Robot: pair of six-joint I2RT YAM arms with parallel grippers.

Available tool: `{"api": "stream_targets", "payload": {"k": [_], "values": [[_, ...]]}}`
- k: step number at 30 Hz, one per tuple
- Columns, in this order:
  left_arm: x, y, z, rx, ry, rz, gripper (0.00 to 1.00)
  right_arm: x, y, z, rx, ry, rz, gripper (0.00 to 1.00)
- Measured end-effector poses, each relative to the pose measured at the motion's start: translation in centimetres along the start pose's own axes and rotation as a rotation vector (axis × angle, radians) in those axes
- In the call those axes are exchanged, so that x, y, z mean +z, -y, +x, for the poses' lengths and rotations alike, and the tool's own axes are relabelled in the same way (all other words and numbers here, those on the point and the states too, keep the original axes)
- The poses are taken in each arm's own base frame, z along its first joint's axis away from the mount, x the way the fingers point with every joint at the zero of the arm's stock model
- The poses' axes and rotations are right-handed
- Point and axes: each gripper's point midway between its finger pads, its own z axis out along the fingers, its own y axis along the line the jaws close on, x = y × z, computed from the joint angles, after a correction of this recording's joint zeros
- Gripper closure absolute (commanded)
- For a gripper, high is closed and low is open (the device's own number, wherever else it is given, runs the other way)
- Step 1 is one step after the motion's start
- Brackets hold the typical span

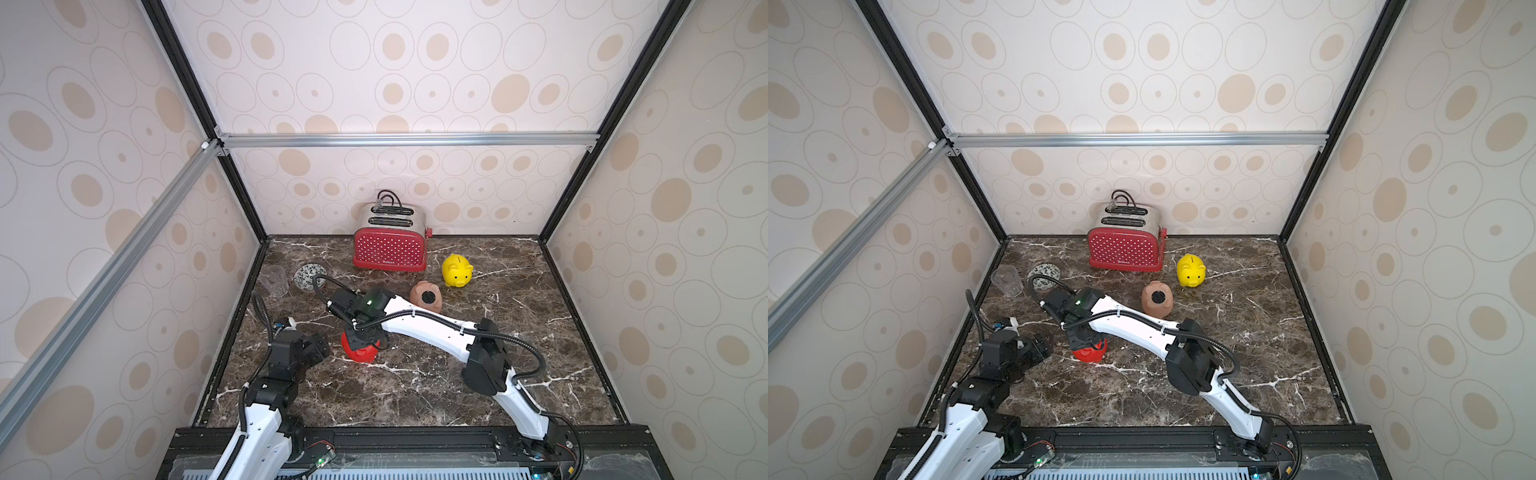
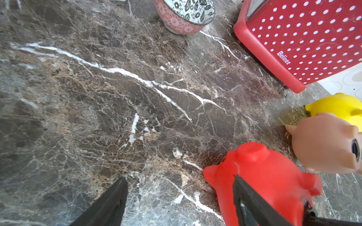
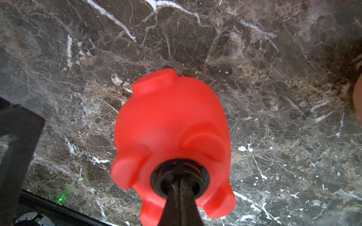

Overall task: Close piggy banks
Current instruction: Insert the knob into the piggy bank, then hold the piggy bank at the center of the board, then screw the knob on the piggy bank.

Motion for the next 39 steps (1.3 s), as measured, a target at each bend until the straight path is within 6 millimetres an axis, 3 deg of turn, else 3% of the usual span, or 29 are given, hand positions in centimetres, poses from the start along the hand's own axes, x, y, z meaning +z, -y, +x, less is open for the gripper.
{"api": "stream_targets", "payload": {"k": [24, 28, 34, 39], "values": [[0.3, 0.5, -0.3, 0.005, 0.005, 0.019, 0.14, 0.4, 0.1, -0.1, 0.036, -0.011, -0.004, 1.0], [0.7, 2.2, -0.7, 0.017, 0.004, 0.099, 0.14, 0.4, 0.1, -0.1, 0.041, -0.013, -0.007, 1.0], [0.8, 5.4, -1.3, 0.027, 0.004, 0.255, 0.01, 0.4, 0.1, -0.1, 0.043, -0.016, -0.012, 1.0], [0.5, 7.2, -1.4, 0.03, 0.005, 0.367, 0.01, 0.4, 0.1, -0.1, 0.044, -0.016, -0.013, 1.0]]}}
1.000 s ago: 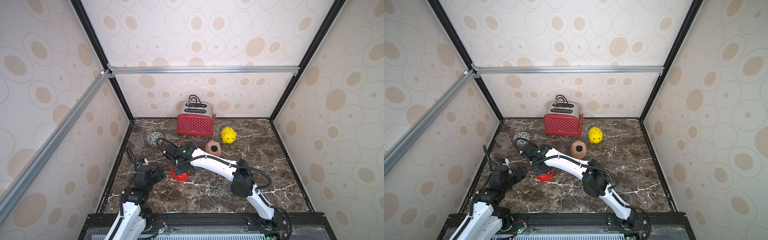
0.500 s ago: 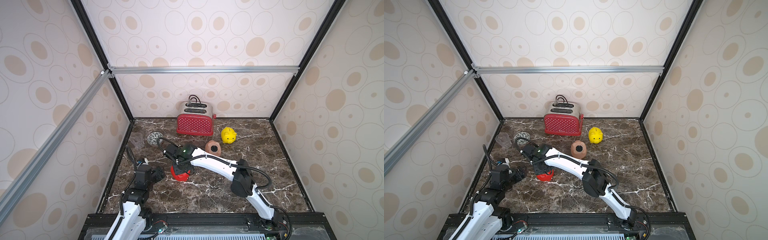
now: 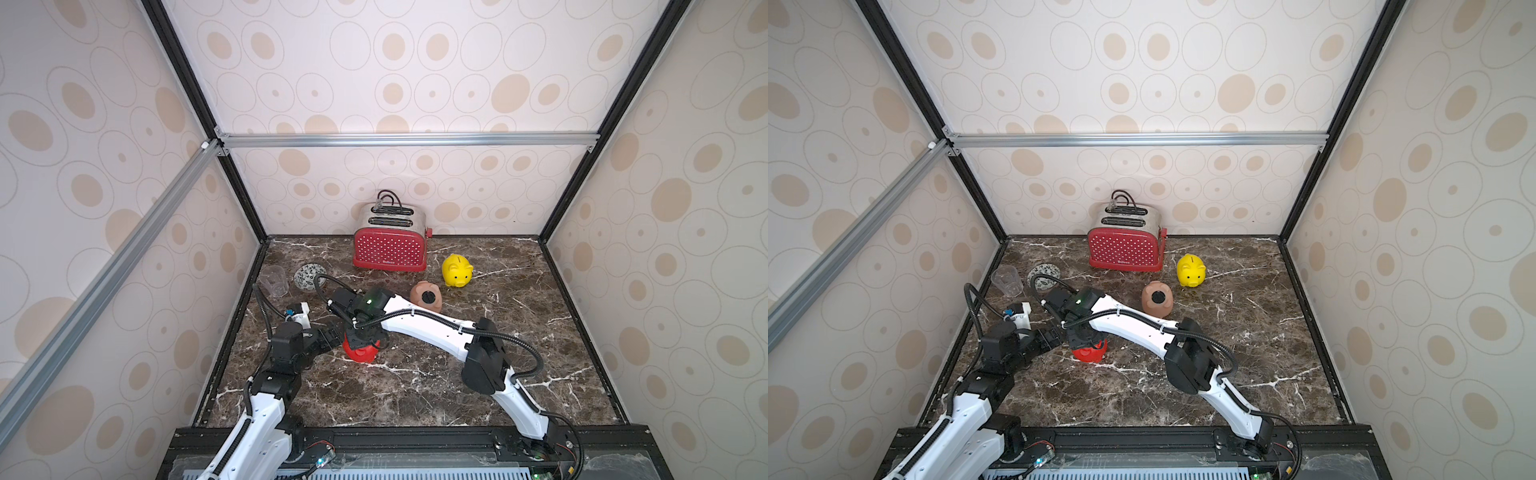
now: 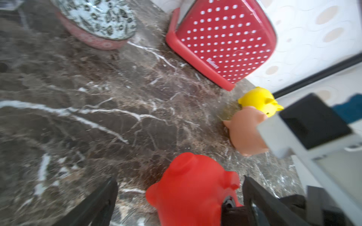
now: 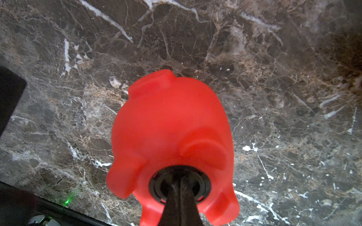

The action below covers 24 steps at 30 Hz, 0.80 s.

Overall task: Close piggy banks
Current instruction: Screw the knob on the piggy bank.

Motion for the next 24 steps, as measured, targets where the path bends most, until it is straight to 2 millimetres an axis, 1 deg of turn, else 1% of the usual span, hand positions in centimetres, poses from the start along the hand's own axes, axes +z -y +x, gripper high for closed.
{"api": "stream_targets", "payload": {"k": [5, 8, 11, 16, 21, 24], "values": [[0.7, 0.3, 1.3, -0.017, -0.048, 0.052, 0.01, 0.0, 0.0, 0.0, 0.001, -0.001, -0.002, 1.0], [1.3, 0.1, 2.6, -0.04, -0.098, 0.068, 0.01, 0.0, 0.0, 0.0, 0.001, -0.001, -0.002, 1.0], [1.5, -0.2, 3.8, -0.053, -0.136, 0.073, 0.01, 0.0, 0.0, 0.0, 0.001, -0.002, -0.002, 1.0], [1.6, -0.3, 4.3, -0.061, -0.158, 0.078, 0.01, 0.0, 0.0, 0.0, 0.001, -0.003, -0.004, 1.0], [2.1, -1.0, 5.5, -0.084, -0.212, 0.056, 0.01, 0.0, 0.0, 0.0, 0.001, -0.004, -0.005, 1.0], [2.2, -1.1, 5.6, -0.086, -0.216, 0.056, 0.01, 0.0, -0.1, 0.0, 0.001, -0.005, -0.007, 1.0]]}}
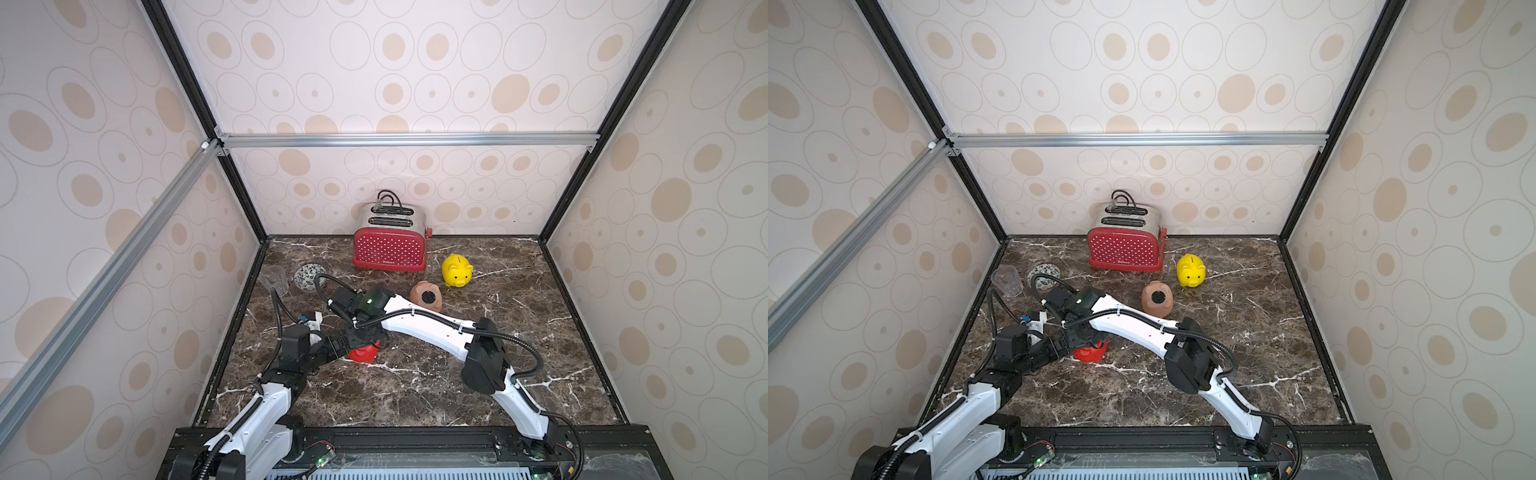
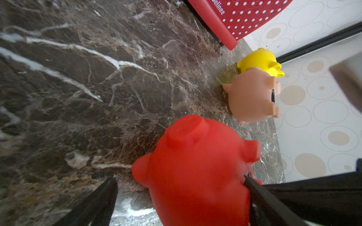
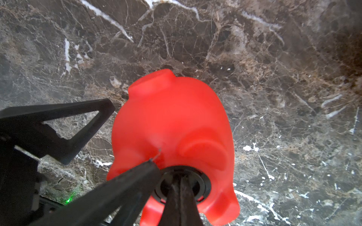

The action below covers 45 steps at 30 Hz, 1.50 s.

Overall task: Close piggy banks
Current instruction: Screw the knob on the piggy bank.

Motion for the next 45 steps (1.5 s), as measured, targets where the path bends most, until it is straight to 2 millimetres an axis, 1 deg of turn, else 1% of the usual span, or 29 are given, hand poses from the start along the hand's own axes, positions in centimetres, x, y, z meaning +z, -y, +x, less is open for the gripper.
{"api": "stream_targets", "payload": {"k": [14, 18, 26, 37, 45], "values": [[0.4, -0.1, -0.4, -0.032, 0.002, -0.007, 0.01, 0.0, 0.0, 0.0, 0.002, -0.003, -0.003, 1.0], [0.6, -0.1, -0.9, -0.037, 0.016, -0.015, 0.03, 0.0, 0.0, 0.0, 0.002, -0.004, -0.003, 1.0], [1.0, 0.1, -1.7, -0.033, 0.03, -0.015, 0.1, 0.0, 0.1, 0.0, 0.003, -0.005, -0.005, 1.0], [0.9, 0.1, -1.6, -0.031, 0.031, -0.016, 0.1, 0.0, 0.1, -0.1, 0.009, -0.005, -0.005, 1.0], [0.9, 0.1, -1.6, -0.032, 0.03, -0.015, 0.1, 0.0, 0.1, -0.1, 0.048, -0.005, -0.005, 1.0]]}}
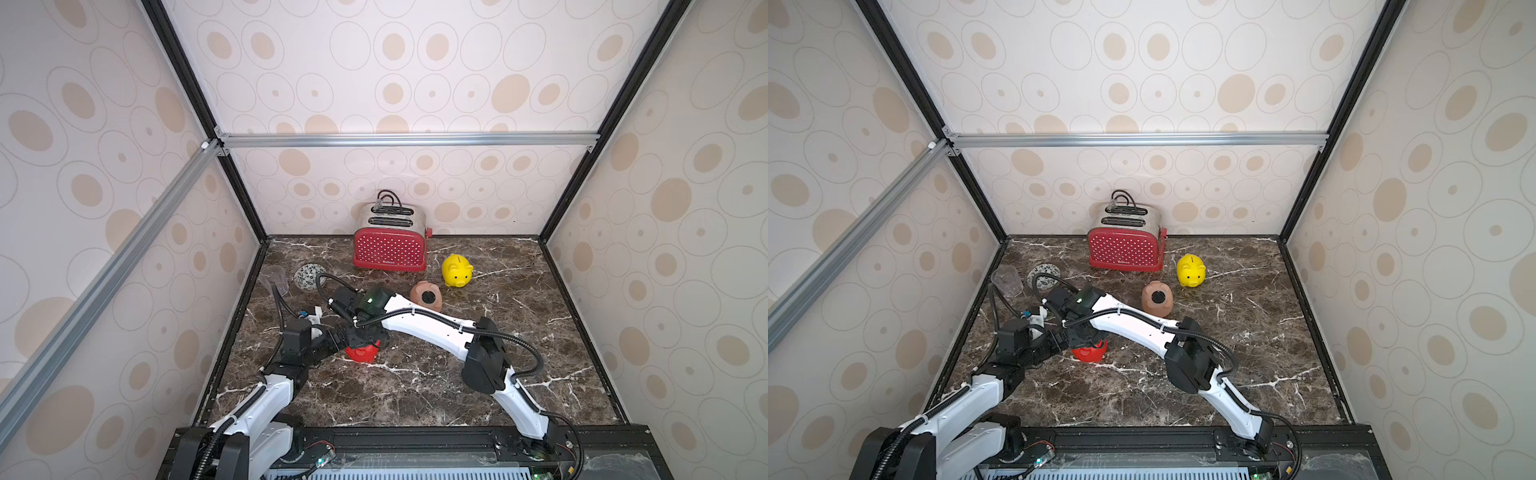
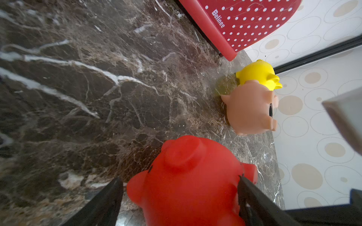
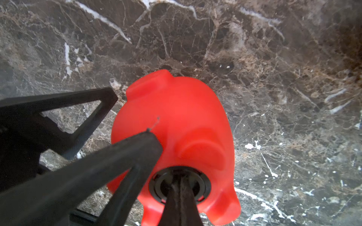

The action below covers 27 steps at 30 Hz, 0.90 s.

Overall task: Close piggy banks
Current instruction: Screw the knob on the piggy bank.

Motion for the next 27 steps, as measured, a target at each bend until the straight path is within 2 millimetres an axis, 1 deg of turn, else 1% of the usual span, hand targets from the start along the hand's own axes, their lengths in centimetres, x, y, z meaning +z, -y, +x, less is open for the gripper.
{"api": "stream_targets", "payload": {"k": [15, 27], "values": [[0.08, 0.02, -0.01, 0.001, 0.001, 0.004, 0.09, 0.03, 0.02, 0.0, 0.176, 0.003, -0.005, 1.0], [0.11, 0.0, 0.03, 0.001, 0.0, 0.005, 0.09, 0.09, 0.0, -0.01, 0.256, -0.024, -0.028, 1.0]]}}
